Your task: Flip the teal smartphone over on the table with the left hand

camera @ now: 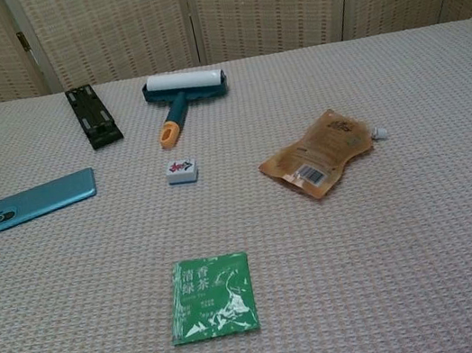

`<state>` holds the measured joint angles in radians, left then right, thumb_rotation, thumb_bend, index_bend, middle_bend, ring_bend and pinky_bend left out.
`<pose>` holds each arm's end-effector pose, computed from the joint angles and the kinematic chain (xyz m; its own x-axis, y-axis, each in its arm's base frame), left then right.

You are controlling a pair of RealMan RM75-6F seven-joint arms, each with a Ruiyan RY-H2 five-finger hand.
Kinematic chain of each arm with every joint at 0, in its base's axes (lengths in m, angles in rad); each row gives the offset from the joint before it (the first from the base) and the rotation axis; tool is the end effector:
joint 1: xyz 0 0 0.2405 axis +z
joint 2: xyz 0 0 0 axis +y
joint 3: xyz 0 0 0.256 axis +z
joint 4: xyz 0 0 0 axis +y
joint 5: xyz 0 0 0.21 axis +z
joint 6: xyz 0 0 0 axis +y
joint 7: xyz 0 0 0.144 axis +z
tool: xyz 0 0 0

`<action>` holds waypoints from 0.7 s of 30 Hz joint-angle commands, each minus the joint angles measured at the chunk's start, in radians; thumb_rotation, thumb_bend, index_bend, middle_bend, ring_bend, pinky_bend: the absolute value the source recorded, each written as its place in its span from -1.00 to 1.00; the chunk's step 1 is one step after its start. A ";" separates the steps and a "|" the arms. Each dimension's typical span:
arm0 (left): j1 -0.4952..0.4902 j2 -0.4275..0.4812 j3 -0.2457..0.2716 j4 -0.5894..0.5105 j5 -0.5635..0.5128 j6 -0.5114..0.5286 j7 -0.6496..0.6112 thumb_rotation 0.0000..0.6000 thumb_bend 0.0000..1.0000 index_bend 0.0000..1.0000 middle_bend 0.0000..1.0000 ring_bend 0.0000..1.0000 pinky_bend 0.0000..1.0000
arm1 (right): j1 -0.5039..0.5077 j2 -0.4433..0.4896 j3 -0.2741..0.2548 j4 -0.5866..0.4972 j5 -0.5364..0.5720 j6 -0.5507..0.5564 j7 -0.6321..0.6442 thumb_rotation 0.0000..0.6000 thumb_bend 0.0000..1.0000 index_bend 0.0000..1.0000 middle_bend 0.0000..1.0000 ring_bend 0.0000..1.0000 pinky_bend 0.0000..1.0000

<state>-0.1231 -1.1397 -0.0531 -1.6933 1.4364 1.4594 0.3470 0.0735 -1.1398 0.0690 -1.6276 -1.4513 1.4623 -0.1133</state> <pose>-0.2950 0.1913 0.1451 0.6018 0.0239 0.7983 0.7985 0.0021 -0.6020 -0.3142 -0.1809 0.1531 0.4586 -0.0180 0.8884 -0.8873 0.0449 0.4590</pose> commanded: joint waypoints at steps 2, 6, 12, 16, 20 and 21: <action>0.000 0.000 -0.003 0.002 -0.001 0.002 -0.009 1.00 -0.73 -0.70 -0.90 -0.93 -0.70 | -0.002 0.001 0.000 -0.002 -0.003 0.005 0.003 1.00 -0.68 -0.83 -0.76 -0.85 -0.83; -0.002 -0.001 -0.005 0.008 0.004 0.006 -0.023 1.00 -0.73 -0.70 -0.89 -0.90 -0.70 | -0.006 0.004 -0.001 -0.006 -0.007 0.012 0.001 1.00 -0.68 -0.83 -0.76 -0.85 -0.83; -0.024 -0.001 -0.016 0.017 0.023 -0.007 -0.051 1.00 -0.73 -0.71 -0.84 -0.85 -0.70 | -0.011 0.007 0.003 -0.008 -0.014 0.029 0.007 1.00 -0.68 -0.83 -0.76 -0.85 -0.83; -0.056 -0.003 -0.032 0.027 0.041 -0.029 -0.067 1.00 -0.73 -0.70 -0.75 -0.78 -0.70 | -0.011 0.011 0.006 -0.011 -0.017 0.033 0.010 1.00 -0.69 -0.83 -0.76 -0.85 -0.83; -0.098 0.001 -0.045 0.020 0.049 -0.076 -0.073 1.00 -0.73 -0.64 -0.70 -0.74 -0.70 | -0.009 0.017 0.009 -0.016 -0.025 0.039 0.007 1.00 -0.69 -0.83 -0.76 -0.85 -0.83; -0.139 -0.006 -0.063 0.020 0.049 -0.120 -0.073 1.00 -0.73 -0.63 -0.69 -0.74 -0.71 | -0.008 0.023 0.014 -0.021 -0.032 0.047 0.005 1.00 -0.69 -0.83 -0.76 -0.85 -0.83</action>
<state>-0.2104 -1.1420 -0.0940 -1.6695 1.4821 1.3954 0.2762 0.0647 -1.1217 0.0793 -1.6442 -1.4782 1.5040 -0.1065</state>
